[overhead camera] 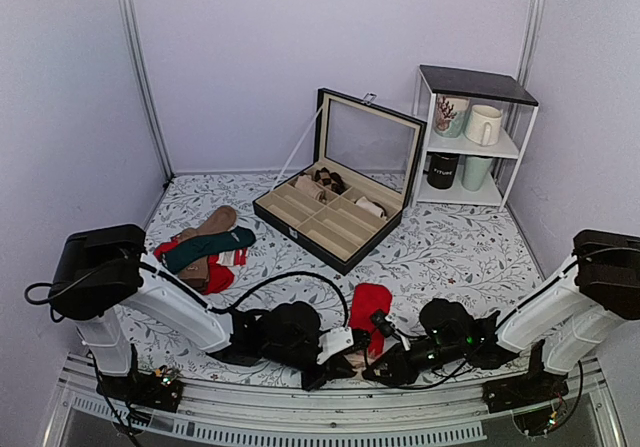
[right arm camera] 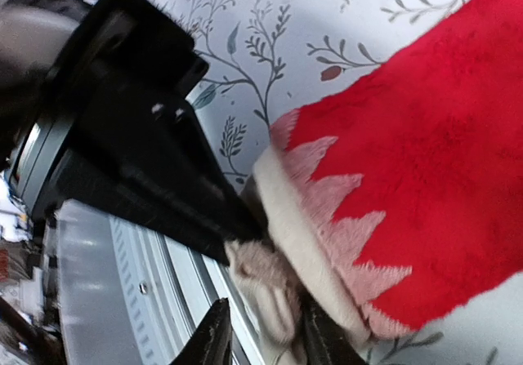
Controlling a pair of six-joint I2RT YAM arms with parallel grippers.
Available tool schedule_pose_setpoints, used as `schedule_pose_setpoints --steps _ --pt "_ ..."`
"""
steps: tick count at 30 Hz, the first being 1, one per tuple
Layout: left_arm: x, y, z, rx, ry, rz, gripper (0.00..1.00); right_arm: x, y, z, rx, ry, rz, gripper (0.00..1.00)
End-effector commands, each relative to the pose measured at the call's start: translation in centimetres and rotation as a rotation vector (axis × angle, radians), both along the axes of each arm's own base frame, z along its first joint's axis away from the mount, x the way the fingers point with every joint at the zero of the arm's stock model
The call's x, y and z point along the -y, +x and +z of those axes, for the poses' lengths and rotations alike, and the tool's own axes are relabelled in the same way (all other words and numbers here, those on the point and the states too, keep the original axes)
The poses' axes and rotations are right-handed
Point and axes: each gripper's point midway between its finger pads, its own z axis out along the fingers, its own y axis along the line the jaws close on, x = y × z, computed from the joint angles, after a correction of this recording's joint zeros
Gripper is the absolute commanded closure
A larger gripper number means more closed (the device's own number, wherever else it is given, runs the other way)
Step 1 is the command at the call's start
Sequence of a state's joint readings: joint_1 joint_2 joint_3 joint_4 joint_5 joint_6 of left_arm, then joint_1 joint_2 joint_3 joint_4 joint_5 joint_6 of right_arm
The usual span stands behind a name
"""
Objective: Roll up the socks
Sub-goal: Roll the sock at the center of the board.
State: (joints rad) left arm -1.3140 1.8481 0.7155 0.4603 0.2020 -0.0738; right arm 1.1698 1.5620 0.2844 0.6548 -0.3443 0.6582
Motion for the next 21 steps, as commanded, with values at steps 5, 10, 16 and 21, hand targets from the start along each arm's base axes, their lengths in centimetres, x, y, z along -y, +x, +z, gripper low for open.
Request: schedule_pose_setpoints --steps 5,10,16,21 --pt "-5.8 -1.4 -6.6 -0.320 0.320 0.146 1.00 3.7 2.7 2.6 0.422 -0.060 -0.083 0.61" --pt "-7.6 -1.6 -7.6 -0.415 0.387 0.194 1.00 3.2 1.8 6.5 0.751 0.052 -0.027 0.58" --pt "-8.2 -1.3 -7.5 -0.451 0.402 0.205 1.00 1.4 0.4 5.9 0.891 0.035 0.129 0.58" --pt "-8.1 -1.2 -7.5 -0.451 0.402 0.193 1.00 -0.2 0.0 3.7 0.920 -0.049 0.200 0.58"
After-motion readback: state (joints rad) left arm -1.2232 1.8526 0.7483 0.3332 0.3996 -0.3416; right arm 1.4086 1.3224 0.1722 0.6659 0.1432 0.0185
